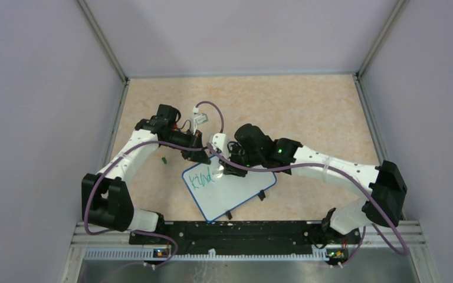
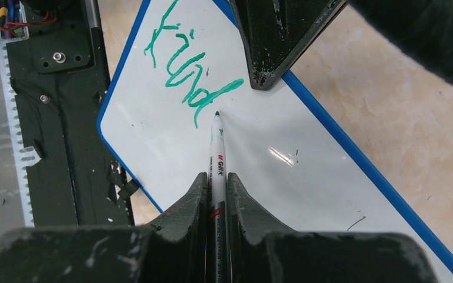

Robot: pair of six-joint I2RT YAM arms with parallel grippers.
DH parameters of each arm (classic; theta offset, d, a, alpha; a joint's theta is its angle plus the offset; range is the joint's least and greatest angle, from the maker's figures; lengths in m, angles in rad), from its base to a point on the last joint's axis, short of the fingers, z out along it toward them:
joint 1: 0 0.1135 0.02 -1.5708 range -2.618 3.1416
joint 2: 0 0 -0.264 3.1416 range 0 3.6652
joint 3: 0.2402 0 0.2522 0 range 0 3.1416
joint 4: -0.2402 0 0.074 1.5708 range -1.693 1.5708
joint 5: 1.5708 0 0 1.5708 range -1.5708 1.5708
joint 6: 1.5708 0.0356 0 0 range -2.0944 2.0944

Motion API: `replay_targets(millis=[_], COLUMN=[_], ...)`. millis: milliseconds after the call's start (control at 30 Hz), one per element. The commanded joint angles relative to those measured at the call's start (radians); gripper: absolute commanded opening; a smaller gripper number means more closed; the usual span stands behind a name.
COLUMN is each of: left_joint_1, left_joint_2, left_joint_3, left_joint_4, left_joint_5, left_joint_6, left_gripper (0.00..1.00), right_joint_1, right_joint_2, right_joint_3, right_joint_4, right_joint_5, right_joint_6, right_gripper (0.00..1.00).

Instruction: Write a sentence on the whiteboard

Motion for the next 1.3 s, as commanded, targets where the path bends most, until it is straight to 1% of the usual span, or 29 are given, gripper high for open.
replay_targets(millis=[0, 367, 800, 1267], left_joint_1=[-0.019, -0.020, -0.020, -0.020], left_joint_2=[0.019, 0.022, 0.025, 0.021], left_joint_3=[-0.022, -0.022, -0.021, -0.022], left_joint_4=[-0.005, -0.005, -0.006, -0.006], left_joint_5=[-0.069, -0.066, -0.068, -0.072], left_joint_6=[0.005, 0.006, 0.006, 0.003], left_gripper=[0.00, 0.00, 0.00, 0.00], right_joint_1=[-0.001, -0.002, 0.010, -0.009], right_joint_2=[0.009, 0.011, -0.023, 0.005], right_joint_3=[0.039, 0.008, -0.058, 0.036], right_joint_4=[0.061, 0.054, 0.024, 0.059], right_joint_5=[0.015, 0.034, -0.001, 0.053], right_joint_6=[0.012, 0.006, 0.005, 0.028], right_gripper=[0.00, 0.00, 0.00, 0.00])
